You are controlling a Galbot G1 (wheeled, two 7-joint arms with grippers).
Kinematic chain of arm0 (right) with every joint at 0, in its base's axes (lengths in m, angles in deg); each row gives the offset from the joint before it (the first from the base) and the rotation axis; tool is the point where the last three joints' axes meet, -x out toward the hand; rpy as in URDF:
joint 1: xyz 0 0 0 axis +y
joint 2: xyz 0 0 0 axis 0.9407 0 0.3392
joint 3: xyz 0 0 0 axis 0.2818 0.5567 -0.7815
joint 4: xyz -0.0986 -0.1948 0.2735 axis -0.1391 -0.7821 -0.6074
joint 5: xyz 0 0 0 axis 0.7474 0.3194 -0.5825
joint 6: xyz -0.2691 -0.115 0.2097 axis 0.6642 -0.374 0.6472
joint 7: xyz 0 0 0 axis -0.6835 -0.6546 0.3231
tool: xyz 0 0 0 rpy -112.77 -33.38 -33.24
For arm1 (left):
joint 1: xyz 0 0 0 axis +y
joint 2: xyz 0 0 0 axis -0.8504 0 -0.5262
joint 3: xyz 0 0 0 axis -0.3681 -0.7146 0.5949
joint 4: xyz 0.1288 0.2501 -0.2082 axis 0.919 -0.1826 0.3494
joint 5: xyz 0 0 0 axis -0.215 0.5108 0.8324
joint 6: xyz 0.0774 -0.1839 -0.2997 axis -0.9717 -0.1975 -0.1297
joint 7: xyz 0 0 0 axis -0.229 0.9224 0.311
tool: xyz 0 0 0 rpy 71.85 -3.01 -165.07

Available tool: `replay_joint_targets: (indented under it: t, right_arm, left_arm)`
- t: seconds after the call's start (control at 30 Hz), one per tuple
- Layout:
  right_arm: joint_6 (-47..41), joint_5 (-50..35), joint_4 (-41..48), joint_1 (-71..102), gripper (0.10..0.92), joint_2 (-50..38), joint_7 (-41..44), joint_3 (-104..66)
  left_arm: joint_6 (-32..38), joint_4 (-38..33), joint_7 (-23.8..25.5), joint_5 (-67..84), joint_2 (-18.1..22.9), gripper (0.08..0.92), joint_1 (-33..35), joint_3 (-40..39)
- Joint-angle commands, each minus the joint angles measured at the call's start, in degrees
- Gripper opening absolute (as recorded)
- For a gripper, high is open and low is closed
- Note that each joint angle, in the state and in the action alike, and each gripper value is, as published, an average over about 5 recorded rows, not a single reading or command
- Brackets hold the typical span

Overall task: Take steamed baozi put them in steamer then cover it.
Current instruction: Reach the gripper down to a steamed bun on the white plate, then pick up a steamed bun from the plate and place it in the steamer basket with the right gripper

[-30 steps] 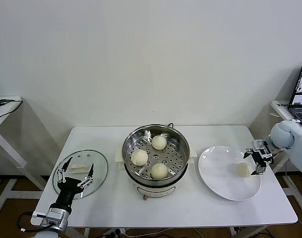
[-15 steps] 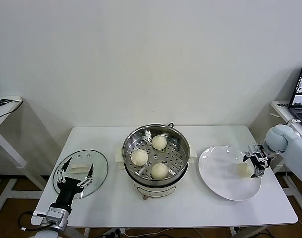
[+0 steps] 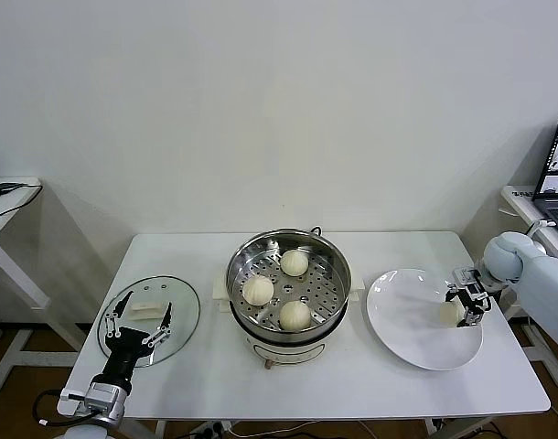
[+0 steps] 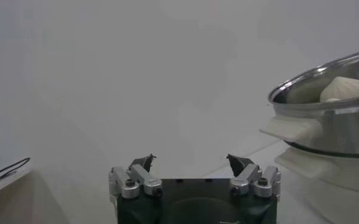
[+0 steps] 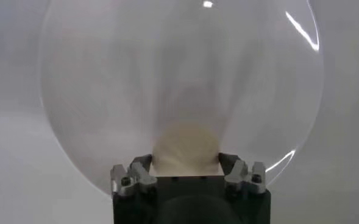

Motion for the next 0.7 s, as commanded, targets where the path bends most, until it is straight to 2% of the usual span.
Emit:
replay_joint_targets:
  t: [0.03, 0.43, 0.7]
  right_arm:
    - [0.2, 0.7, 0.3, 0.2, 0.699, 0.3, 0.0, -0.2]
    - [0.5, -0.2, -0.1, 0.0, 0.680, 0.1, 0.6, -1.0]
    - [-4.2, -14.0, -8.1, -9.9, 0.679, -7.2, 2.0, 8.8]
  left_arm:
    - [-0.1, -0.1, 0.0, 0.0, 0.0, 0.823, 0.0, -0.1]
    - [-0.1, -0.3, 0.0, 0.0, 0.0, 0.823, 0.1, 0.0]
    - [-0.2, -1.0, -0.1, 0.0, 0.0, 0.823, 0.1, -0.4]
